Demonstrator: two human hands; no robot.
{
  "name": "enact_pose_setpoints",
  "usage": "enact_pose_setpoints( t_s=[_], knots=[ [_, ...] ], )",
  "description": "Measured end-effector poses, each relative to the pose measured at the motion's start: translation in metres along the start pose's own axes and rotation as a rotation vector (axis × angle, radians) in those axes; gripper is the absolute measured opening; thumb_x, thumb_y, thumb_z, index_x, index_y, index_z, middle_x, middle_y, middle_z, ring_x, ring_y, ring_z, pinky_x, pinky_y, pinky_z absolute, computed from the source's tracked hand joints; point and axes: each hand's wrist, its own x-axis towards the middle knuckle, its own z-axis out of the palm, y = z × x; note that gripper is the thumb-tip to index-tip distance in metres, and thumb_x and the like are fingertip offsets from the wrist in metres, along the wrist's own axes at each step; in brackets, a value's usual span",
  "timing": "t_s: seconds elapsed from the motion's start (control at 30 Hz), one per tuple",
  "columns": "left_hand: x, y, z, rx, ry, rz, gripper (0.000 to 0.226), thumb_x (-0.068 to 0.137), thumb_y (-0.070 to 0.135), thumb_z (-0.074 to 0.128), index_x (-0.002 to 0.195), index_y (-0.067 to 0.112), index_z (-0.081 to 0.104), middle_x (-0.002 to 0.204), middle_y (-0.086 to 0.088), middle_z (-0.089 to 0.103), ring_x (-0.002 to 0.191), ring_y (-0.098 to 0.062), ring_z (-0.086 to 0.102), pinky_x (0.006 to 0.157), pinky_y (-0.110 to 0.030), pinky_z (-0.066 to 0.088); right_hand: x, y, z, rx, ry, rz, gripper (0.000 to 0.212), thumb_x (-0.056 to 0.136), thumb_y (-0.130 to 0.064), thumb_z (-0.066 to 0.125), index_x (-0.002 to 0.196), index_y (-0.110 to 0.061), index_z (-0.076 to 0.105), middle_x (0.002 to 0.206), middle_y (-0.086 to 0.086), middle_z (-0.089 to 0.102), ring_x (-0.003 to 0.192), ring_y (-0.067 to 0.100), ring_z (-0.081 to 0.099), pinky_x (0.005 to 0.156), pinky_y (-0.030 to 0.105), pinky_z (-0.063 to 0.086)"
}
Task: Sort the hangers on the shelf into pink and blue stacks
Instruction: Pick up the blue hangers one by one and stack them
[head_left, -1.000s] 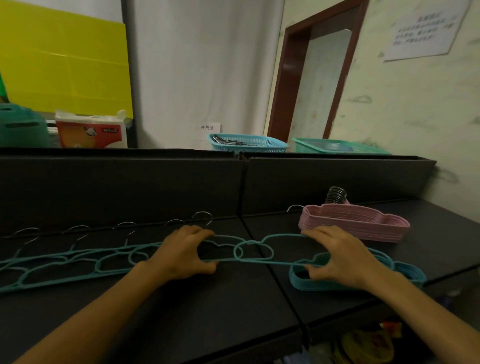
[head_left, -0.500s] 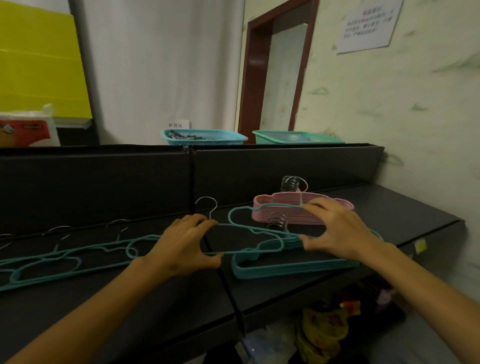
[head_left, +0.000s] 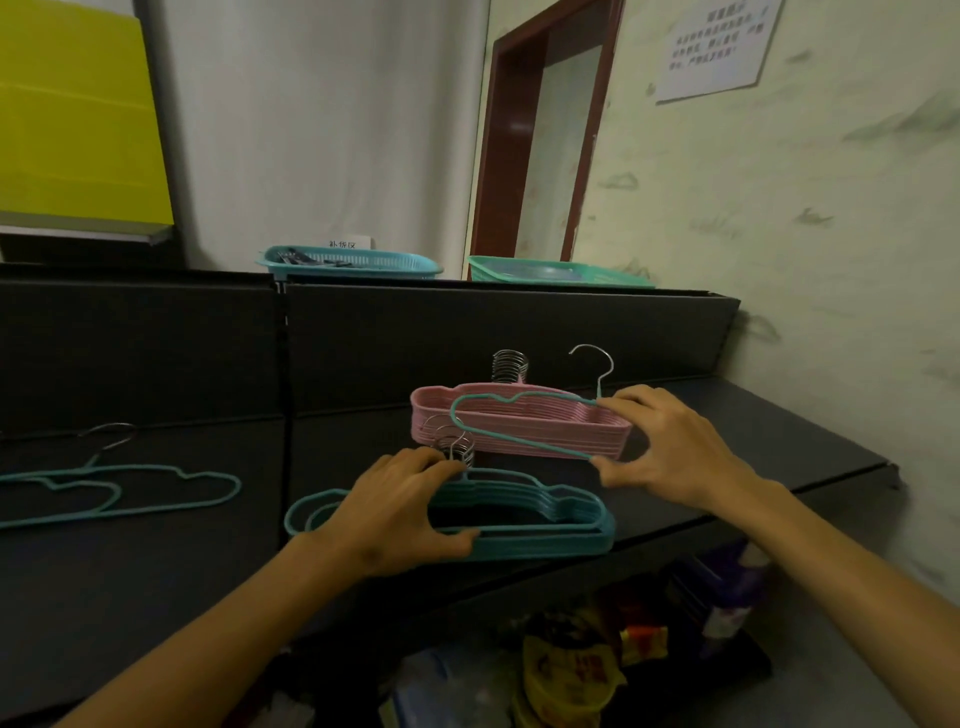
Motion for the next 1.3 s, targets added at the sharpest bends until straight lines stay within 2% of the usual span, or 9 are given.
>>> enact_pose_setpoints(
  t_s=[0.13, 0.37, 0.5, 0.7, 0.83, 0.97, 1.1, 1.23, 1.3],
  knots=[
    [0.004, 0.009, 0.002, 0.022, -0.036, -0.023, 0.081, 0.076, 0.072, 0.049, 0.143, 0.029, 0.032, 0.139, 0.006, 0.04, 0.121, -0.008, 0.039, 0.1, -0.022, 0.029, -0.003, 0.016, 0.004, 0.014, -0.018, -0.023, 0.092, 0.06, -0.073, 0.046, 0.135, -0.021, 0.053, 0.123, 0.0, 0.056, 0.111, 0.017, 0.049, 0.085, 0.029, 0.041],
    [0.001, 0.014, 0.0, 0.043, -0.032, -0.032, 0.077, 0.08, 0.068, 0.052, 0.144, 0.029, 0.032, 0.141, 0.005, 0.04, 0.123, -0.008, 0.039, 0.099, -0.019, 0.026, -0.003, 0.024, 0.019, 0.033, -0.045, -0.05, 0.096, 0.062, -0.078, 0.043, 0.139, -0.019, 0.049, 0.133, -0.003, 0.051, 0.119, 0.013, 0.044, 0.094, 0.031, 0.041],
    [0.002, 0.012, 0.005, -0.013, -0.088, -0.067, 0.085, 0.073, 0.078, 0.048, 0.143, 0.031, 0.032, 0.141, 0.008, 0.04, 0.123, -0.005, 0.04, 0.102, -0.022, 0.032, -0.007, 0.022, 0.026, 0.086, -0.052, -0.062, 0.094, 0.061, -0.075, 0.045, 0.139, -0.022, 0.049, 0.136, -0.004, 0.049, 0.123, 0.01, 0.04, 0.096, 0.029, 0.039],
    [-0.001, 0.01, 0.006, -0.137, -0.024, -0.095, 0.083, 0.067, 0.079, 0.054, 0.136, 0.035, 0.042, 0.132, 0.013, 0.051, 0.113, -0.001, 0.048, 0.098, -0.027, 0.043, -0.014, 0.014, 0.033, 0.158, -0.067, -0.055, 0.096, 0.058, -0.073, 0.045, 0.139, -0.02, 0.049, 0.136, -0.005, 0.048, 0.123, 0.012, 0.042, 0.096, 0.024, 0.035],
    [-0.006, 0.006, 0.002, -0.128, -0.02, -0.145, 0.097, 0.059, 0.085, 0.049, 0.14, 0.033, 0.038, 0.137, 0.011, 0.049, 0.12, -0.005, 0.046, 0.098, -0.022, 0.037, -0.02, 0.009, 0.037, 0.175, -0.1, -0.069, 0.094, 0.061, -0.071, 0.05, 0.14, -0.021, 0.047, 0.136, -0.007, 0.046, 0.123, 0.008, 0.04, 0.098, 0.021, 0.033],
    [-0.016, -0.007, -0.007, -0.131, -0.045, -0.19, 0.102, 0.056, 0.088, 0.051, 0.141, 0.036, 0.034, 0.137, 0.015, 0.048, 0.119, -0.003, 0.046, 0.101, -0.027, 0.041, -0.02, -0.002, 0.038, 0.187, -0.114, -0.118, 0.096, 0.059, -0.074, 0.046, 0.139, -0.021, 0.048, 0.134, -0.007, 0.048, 0.121, 0.006, 0.04, 0.098, 0.022, 0.035],
    [-0.028, -0.015, -0.016, -0.075, -0.076, -0.251, 0.114, 0.049, 0.094, 0.043, 0.145, 0.034, 0.027, 0.134, 0.012, 0.05, 0.118, -0.006, 0.049, 0.098, -0.025, 0.042, -0.014, -0.026, 0.047, 0.213, -0.168, -0.198, 0.095, 0.06, -0.075, 0.044, 0.14, -0.023, 0.046, 0.133, -0.008, 0.048, 0.119, 0.006, 0.04, 0.098, 0.023, 0.035],
    [-0.031, -0.012, -0.024, 0.002, -0.12, -0.24, 0.115, 0.048, 0.092, 0.038, 0.146, 0.034, 0.023, 0.138, 0.011, 0.046, 0.12, -0.007, 0.047, 0.098, -0.025, 0.041, -0.003, -0.051, 0.063, 0.248, -0.203, -0.281, 0.083, 0.072, -0.064, 0.063, 0.141, -0.023, 0.043, 0.134, -0.006, 0.049, 0.119, 0.009, 0.041, 0.102, 0.027, 0.035],
    [-0.031, -0.01, -0.026, 0.015, -0.148, -0.227, 0.111, 0.051, 0.088, 0.044, 0.146, 0.034, 0.023, 0.138, 0.011, 0.045, 0.12, -0.006, 0.046, 0.098, -0.024, 0.04, 0.001, -0.061, 0.069, 0.261, -0.212, -0.311, 0.078, 0.077, -0.058, 0.067, 0.142, -0.024, 0.041, 0.134, -0.007, 0.049, 0.119, 0.008, 0.042, 0.102, 0.027, 0.033]
  ],
)
